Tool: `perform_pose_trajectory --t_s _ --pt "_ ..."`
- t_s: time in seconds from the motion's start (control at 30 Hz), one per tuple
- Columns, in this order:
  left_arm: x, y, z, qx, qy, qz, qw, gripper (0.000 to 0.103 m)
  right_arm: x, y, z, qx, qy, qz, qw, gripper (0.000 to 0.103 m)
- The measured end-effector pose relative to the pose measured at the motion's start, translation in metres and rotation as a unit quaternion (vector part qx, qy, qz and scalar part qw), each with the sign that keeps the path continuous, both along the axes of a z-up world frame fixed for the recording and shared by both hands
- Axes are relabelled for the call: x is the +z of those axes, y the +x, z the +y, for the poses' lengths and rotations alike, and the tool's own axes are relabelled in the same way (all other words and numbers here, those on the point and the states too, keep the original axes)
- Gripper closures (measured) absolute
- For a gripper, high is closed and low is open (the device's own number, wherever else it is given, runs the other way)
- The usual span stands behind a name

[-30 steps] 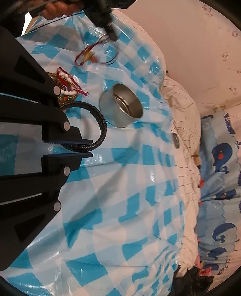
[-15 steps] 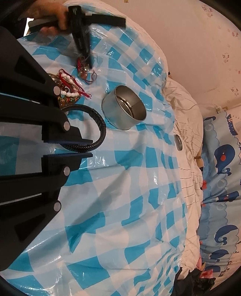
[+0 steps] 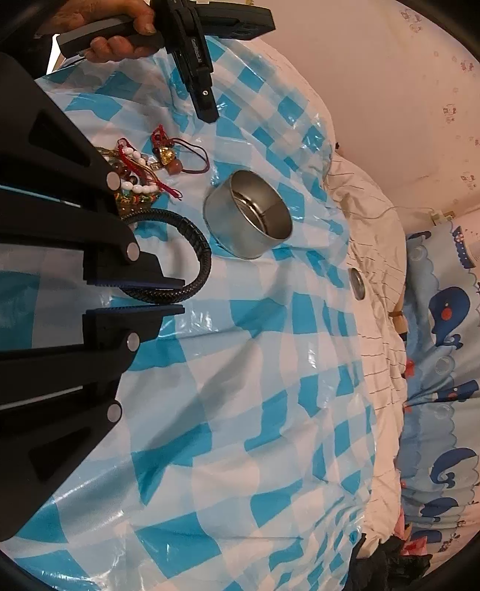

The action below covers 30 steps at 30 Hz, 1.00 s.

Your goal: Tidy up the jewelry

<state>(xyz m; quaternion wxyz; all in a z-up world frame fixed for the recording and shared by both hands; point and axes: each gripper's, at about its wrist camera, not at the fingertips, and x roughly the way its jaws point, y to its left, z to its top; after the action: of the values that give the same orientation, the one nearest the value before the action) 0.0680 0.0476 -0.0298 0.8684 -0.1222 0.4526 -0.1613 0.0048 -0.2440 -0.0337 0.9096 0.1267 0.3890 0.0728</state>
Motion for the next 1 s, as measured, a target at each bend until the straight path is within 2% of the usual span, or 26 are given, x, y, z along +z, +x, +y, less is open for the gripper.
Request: perform_pose_trajectory --t_s 0.1,0.13,0.17,0.2,0.23,0.27,0.3,0.33,0.37,0.43,0.47,0.5,0.53,0.6,0.67,0.77,0.83,0.9,1.0 --pt "-0.017 0.004 -0.021 -0.011 0.078 0.006 0.9969 0.039 -0.003 0.001 0.001 0.001 0.002 0.005 1.0 0.094" --pt "-0.024 0.009 -0.029 -0.007 0.119 0.01 0.9928 0.039 -0.003 0.001 0.0 0.001 0.002 0.006 1.0 0.094" --pt "-0.031 0.013 -0.034 -0.006 0.144 0.013 0.9894 0.039 -0.004 0.001 0.0 0.001 0.003 0.007 1.0 0.094" --pt "-0.036 0.015 -0.036 -0.009 0.148 0.018 0.9887 0.043 -0.005 0.002 -0.001 0.001 0.002 0.009 1.0 0.094" --pt "-0.041 0.019 -0.036 -0.011 0.137 0.028 0.9901 0.053 -0.006 0.003 -0.001 0.0 0.001 0.011 1.0 0.094" --pt "-0.044 0.022 -0.033 -0.013 0.111 0.045 0.9927 0.083 -0.008 0.003 -0.001 0.0 0.001 0.015 1.0 0.094" --pt "-0.041 0.023 -0.027 -0.015 0.071 0.053 0.996 0.095 -0.01 0.005 -0.002 0.0 0.002 0.021 1.0 0.094" --pt "-0.034 0.022 -0.019 -0.02 0.021 0.05 0.9983 0.101 -0.012 0.006 -0.002 0.001 0.003 0.028 1.0 0.094" --pt "-0.025 0.021 -0.013 -0.027 -0.03 0.044 0.9982 0.102 -0.014 0.006 -0.002 0.001 0.002 0.031 1.0 0.094" --pt "-0.003 0.014 -0.002 -0.039 -0.105 0.018 0.9936 0.102 -0.018 0.008 0.0 0.004 -0.003 0.044 0.999 0.094" --pt "0.01 0.008 0.005 -0.052 -0.149 -0.005 0.9874 0.102 -0.021 0.009 0.001 0.005 -0.007 0.053 0.999 0.087" --pt "0.017 0.005 0.008 -0.057 -0.168 -0.017 0.9839 0.102 -0.026 0.011 0.003 0.005 -0.013 0.064 0.998 0.072" --pt "0.023 0.003 0.013 -0.058 -0.176 -0.027 0.9823 0.102 -0.031 0.012 0.007 0.007 -0.021 0.074 0.997 0.067" --pt "0.023 0.004 0.016 -0.044 -0.141 -0.021 0.9888 0.102 -0.034 0.011 0.012 0.007 -0.038 0.071 0.997 0.065" --pt "0.012 0.007 0.023 -0.032 -0.16 0.002 0.9866 0.102 -0.03 0.008 0.013 0.001 -0.043 0.057 0.997 0.065" --pt "0.014 0.003 0.027 -0.032 -0.161 0.001 0.9864 0.102 -0.019 0.003 0.01 0.002 -0.019 0.029 0.999 0.065" --pt "0.017 0.0 0.028 -0.032 -0.169 -0.001 0.9851 0.102 -0.011 0.0 0.013 0.027 0.018 0.008 0.999 0.065" --pt "0.017 0.001 0.022 -0.031 -0.17 -0.001 0.9849 0.102 -0.002 -0.006 0.026 0.074 0.048 -0.018 0.996 0.065" --pt "0.014 0.002 0.015 -0.034 -0.179 0.005 0.9833 0.102 0.015 -0.019 0.057 0.154 0.063 -0.062 0.984 0.065"
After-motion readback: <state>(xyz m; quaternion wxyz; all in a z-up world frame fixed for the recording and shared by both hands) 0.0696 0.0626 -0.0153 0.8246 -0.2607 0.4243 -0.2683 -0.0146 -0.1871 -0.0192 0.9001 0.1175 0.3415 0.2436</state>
